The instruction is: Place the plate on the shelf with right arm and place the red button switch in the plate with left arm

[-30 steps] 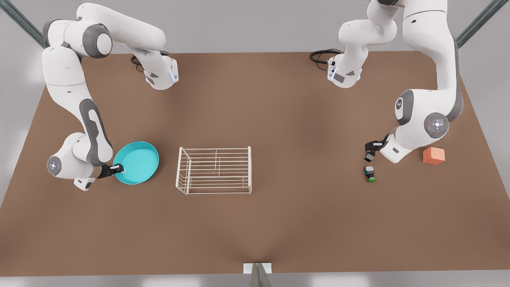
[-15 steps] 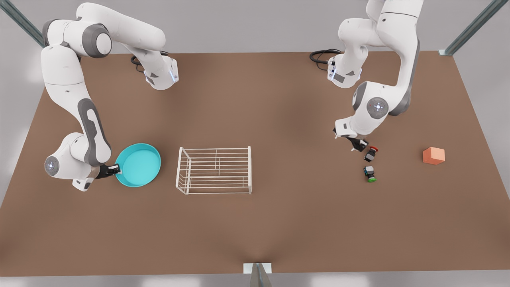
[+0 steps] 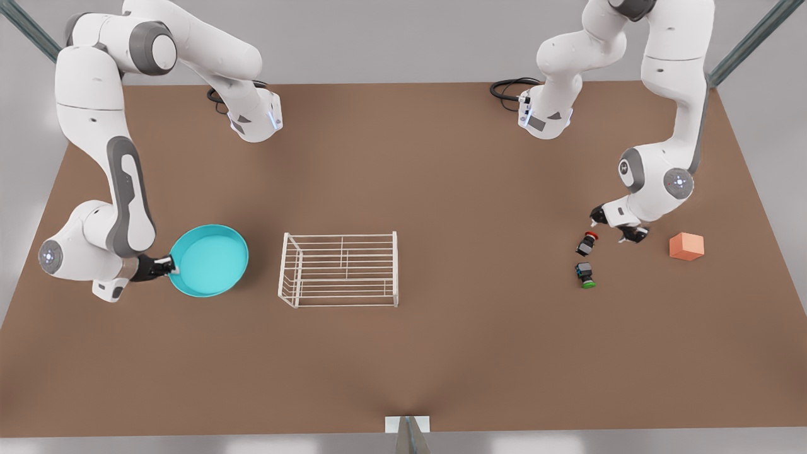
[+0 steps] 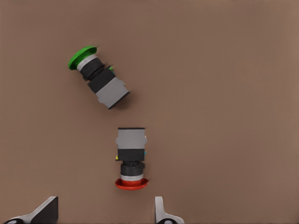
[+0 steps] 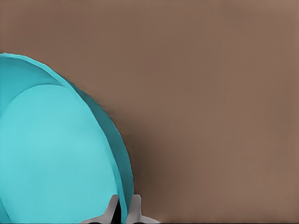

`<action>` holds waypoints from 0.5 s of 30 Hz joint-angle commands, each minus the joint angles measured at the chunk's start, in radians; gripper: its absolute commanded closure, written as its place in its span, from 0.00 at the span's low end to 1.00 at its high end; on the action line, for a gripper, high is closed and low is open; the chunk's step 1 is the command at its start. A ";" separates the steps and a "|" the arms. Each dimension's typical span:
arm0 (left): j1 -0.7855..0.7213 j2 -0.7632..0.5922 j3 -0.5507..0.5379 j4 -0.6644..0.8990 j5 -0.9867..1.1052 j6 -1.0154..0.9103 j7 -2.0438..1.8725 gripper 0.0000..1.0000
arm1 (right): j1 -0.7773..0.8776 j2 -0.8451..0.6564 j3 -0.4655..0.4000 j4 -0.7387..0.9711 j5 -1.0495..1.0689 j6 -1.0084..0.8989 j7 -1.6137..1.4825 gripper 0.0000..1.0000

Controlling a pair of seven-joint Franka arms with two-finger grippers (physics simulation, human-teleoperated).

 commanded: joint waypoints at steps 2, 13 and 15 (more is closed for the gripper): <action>0.011 0.005 0.000 -0.027 0.000 0.135 0.156 0.00 | 0.001 -0.030 0.005 0.041 0.021 -0.206 -0.019 0.82; 0.034 0.094 0.010 -0.150 0.004 0.411 0.099 0.00 | 0.044 -0.117 0.170 0.130 0.141 -0.373 0.001 0.82; 0.037 0.171 0.010 -0.156 -0.005 0.523 0.079 0.00 | 0.102 -0.120 0.167 0.130 0.150 -0.363 0.031 0.82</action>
